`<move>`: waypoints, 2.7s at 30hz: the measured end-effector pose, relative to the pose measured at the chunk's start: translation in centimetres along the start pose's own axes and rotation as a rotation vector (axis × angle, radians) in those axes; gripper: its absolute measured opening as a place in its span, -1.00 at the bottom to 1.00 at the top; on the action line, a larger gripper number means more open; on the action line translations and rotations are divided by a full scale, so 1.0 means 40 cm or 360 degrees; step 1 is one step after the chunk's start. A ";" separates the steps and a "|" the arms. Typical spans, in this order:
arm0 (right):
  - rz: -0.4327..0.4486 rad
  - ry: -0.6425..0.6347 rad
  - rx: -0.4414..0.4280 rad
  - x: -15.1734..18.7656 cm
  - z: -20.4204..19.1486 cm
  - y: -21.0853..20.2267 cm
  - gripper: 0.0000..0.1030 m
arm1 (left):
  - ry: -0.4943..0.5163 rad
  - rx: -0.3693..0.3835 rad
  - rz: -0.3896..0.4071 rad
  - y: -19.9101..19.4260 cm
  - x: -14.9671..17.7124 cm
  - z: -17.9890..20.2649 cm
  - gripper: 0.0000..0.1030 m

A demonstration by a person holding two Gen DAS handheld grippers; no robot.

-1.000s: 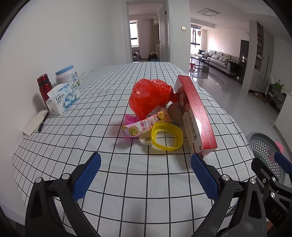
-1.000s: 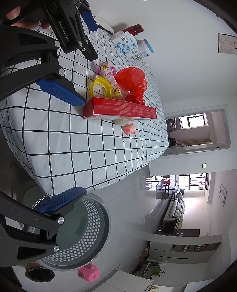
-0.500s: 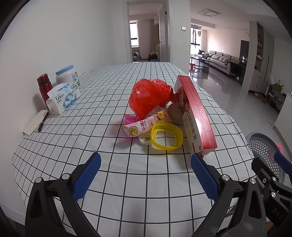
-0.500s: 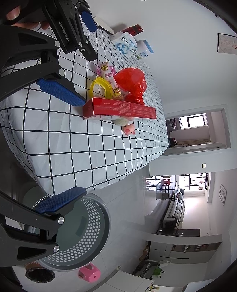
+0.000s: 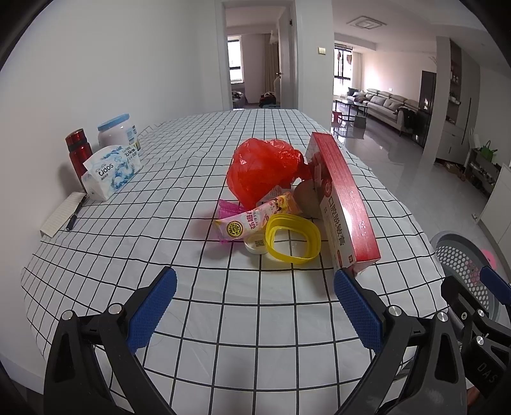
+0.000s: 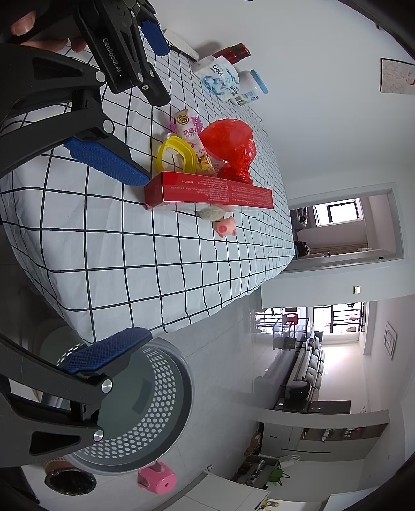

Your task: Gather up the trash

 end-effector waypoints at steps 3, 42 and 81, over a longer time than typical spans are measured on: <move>-0.0002 0.0003 -0.0002 0.000 0.001 0.000 0.68 | 0.0000 0.0000 -0.0001 0.001 0.000 0.000 0.88; -0.0066 -0.0031 -0.0070 -0.015 -0.027 0.076 0.68 | -0.0045 -0.0054 -0.0083 0.081 0.015 -0.048 0.88; -0.0438 -0.0167 -0.0163 -0.101 -0.194 0.411 -0.33 | -0.0118 -0.0002 -0.0226 0.207 0.004 -0.126 0.88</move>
Point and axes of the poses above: each gripper's, at about its wrist camera, not at the fingertips, and y roughly the way its jaws point, z to its right, x to its underside, the point moved 3 cm from there along y, roughly the way its jaws point, and after that the axes turned 14 degrees about y, right-handed, at the moved point
